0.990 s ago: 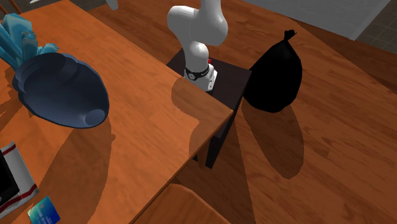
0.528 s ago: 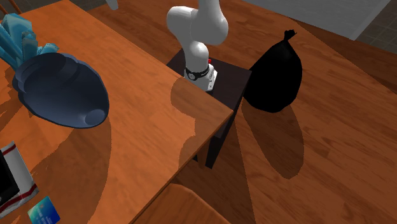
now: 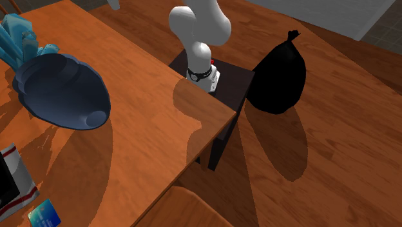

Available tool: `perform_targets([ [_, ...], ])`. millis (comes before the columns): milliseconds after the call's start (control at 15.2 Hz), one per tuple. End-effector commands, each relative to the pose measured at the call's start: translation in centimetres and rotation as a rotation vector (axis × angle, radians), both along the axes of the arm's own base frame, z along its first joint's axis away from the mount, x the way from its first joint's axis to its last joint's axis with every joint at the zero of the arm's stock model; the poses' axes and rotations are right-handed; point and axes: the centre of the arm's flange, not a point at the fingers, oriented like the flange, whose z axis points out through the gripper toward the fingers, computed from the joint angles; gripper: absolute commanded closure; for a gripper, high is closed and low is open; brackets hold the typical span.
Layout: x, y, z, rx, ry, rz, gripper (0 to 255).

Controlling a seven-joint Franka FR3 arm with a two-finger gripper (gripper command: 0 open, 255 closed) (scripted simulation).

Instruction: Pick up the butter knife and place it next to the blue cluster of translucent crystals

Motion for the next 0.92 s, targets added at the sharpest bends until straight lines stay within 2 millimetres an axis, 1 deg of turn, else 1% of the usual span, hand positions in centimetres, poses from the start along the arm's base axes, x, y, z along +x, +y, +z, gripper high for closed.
perform_targets([
  [0, 0.1, -0.7, -0.3, -0.005, -0.009, 0.014, 255],
  [858, 0.1, -0.7, -7.2, -0.005, -0.009, 0.014, 255],
])
